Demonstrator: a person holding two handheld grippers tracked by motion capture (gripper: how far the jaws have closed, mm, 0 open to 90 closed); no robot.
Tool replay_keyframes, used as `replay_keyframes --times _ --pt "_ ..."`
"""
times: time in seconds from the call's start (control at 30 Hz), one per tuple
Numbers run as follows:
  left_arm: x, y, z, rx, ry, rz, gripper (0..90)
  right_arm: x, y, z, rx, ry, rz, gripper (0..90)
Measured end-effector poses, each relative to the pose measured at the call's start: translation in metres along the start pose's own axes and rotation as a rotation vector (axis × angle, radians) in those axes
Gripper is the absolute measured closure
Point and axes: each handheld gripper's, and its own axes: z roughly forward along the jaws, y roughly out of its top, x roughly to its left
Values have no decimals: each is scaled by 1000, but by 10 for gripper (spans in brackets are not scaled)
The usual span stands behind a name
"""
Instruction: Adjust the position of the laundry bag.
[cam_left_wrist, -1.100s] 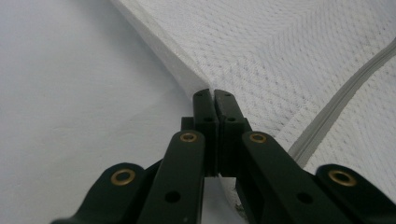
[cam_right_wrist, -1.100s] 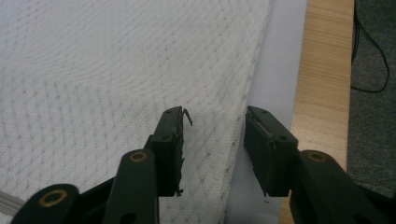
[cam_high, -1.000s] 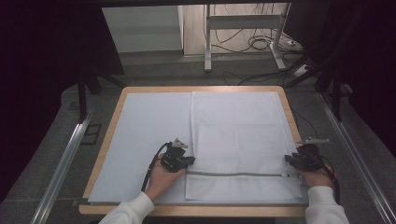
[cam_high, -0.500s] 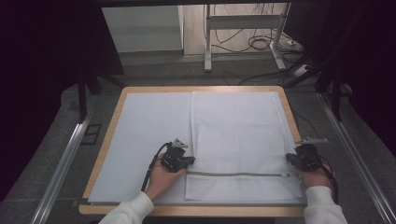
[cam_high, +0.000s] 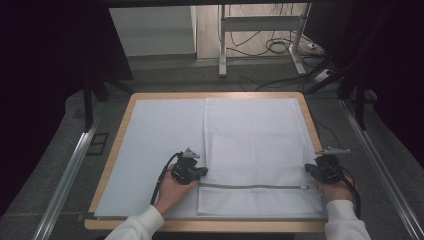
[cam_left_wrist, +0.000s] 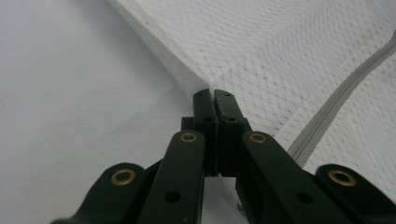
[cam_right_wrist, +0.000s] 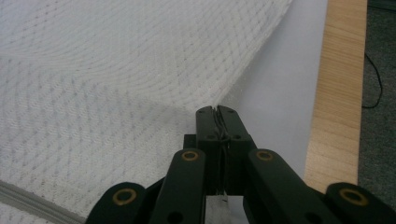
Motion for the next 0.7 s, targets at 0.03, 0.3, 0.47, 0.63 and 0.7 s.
replay_keyframes --times 0.03,0.3,0.47,0.63,0.7 --pt "0 0 -1 0 -1 -1 895 1 0 0 0 1 -5 867" --pt "4 -1 -5 -6 0 -6 895 4 1 0 -3 9 -1 868" --pt "7 -2 -9 -20 -3 -10 895 6 2 1 -9 22 2 869" --pt "10 -3 -13 -20 -8 -8 895 11 2 3 -13 35 -1 870" --pt "11 -4 -16 -25 -8 -6 895 13 3 2 -16 39 1 870"
